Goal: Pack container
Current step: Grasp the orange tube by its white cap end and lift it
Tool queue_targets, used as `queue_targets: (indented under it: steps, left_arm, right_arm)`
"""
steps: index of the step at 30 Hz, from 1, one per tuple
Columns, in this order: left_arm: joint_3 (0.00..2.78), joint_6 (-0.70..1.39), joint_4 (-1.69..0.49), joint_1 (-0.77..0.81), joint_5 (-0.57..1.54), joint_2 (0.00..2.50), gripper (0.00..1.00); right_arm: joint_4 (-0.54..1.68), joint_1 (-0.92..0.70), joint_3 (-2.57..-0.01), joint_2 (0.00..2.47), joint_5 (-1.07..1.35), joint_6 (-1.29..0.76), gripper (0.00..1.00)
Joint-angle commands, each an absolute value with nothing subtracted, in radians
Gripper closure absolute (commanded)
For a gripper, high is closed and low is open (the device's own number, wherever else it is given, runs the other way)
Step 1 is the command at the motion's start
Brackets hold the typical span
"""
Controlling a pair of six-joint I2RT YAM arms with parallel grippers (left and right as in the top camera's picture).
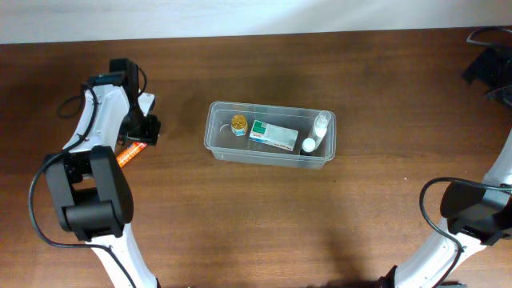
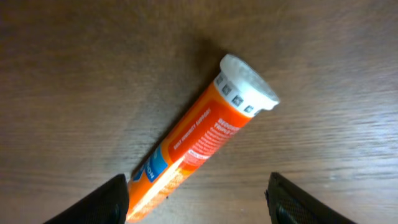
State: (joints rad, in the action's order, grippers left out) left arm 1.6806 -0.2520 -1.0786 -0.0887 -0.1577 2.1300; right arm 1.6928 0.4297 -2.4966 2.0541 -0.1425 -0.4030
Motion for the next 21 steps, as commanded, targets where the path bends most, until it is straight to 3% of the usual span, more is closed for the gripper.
queue_targets:
  steps: [1,19,21]
  left_arm:
    - [1.623,-0.287,-1.031,-0.097,-0.162,2.120,0.28]
    - [1.451,-0.286,-0.811,-0.096,-0.128,2.120,0.29]
    - [1.445,-0.286,-0.808,-0.096,-0.128,2.120,0.37]
  right_arm:
    - [1.698,0.432,-2.510,2.035,-0.159,-0.397,0.02]
    - [1.698,0.432,-2.510,2.035,-0.159,-0.397,0.02]
    - [1.698,0.432,-2.510,2.035,-0.159,-0.397,0.02]
